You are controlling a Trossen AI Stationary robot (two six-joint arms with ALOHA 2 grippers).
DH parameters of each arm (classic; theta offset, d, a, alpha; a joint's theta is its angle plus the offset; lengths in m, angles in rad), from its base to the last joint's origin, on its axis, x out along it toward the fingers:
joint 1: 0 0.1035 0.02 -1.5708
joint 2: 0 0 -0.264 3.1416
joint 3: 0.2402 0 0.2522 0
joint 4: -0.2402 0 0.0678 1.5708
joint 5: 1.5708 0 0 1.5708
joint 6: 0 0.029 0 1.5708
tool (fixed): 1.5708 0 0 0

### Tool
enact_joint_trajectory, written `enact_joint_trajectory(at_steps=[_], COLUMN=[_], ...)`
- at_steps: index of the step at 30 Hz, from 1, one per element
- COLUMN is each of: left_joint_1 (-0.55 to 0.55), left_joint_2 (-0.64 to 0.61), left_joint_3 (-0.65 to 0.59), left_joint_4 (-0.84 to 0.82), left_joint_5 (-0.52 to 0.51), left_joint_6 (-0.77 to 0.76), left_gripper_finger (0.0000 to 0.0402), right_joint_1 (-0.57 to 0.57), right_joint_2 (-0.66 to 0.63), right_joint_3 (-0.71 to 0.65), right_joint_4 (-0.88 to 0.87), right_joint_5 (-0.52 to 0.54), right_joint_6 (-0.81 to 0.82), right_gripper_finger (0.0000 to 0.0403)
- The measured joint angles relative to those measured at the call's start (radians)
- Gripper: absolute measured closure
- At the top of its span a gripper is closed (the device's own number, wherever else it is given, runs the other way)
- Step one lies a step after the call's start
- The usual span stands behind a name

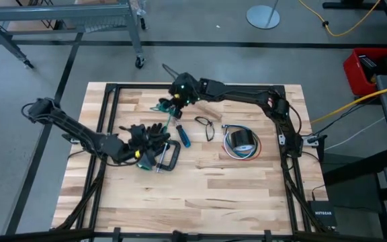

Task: Coil cords
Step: Uncoil the green wire from the spool

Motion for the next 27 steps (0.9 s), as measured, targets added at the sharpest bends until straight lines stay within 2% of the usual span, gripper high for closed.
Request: enact_joint_trajectory(at_steps=[5, 9, 15, 21, 27], left_joint_1=[-0.048, -0.065, -0.070, -0.113, -0.167], left_joint_2=[0.035, 0.080, 0.163, 0.208, 0.212], left_joint_3=[0.000, 0.000, 0.000, 0.000, 0.000], left_joint_4=[-0.009, -0.012, -0.013, -0.064, -0.272], left_joint_5=[0.000, 0.011, 0.013, -0.026, -0.138], left_joint_6=[-0.008, -0.050, -0.201, -0.323, -0.535], left_gripper_finger=[0.0401, 0.0401, 0.0401, 0.0401, 0.0401], right_joint_1=[-0.058, -0.094, -0.130, -0.188, -0.254], right_joint_2=[0.000, 0.000, 0.000, 0.000, 0.000], right_joint_3=[0.000, 0.000, 0.000, 0.001, 0.001], right_joint_4=[0.017, 0.110, 0.246, 0.245, 0.241], right_joint_5=[-0.017, -0.104, -0.234, -0.509, -0.864], right_joint_6=[0.051, 0.103, 0.159, 0.177, 0.258], right_gripper_finger=[0.0402, 0.0402, 0.0402, 0.0402, 0.0402])
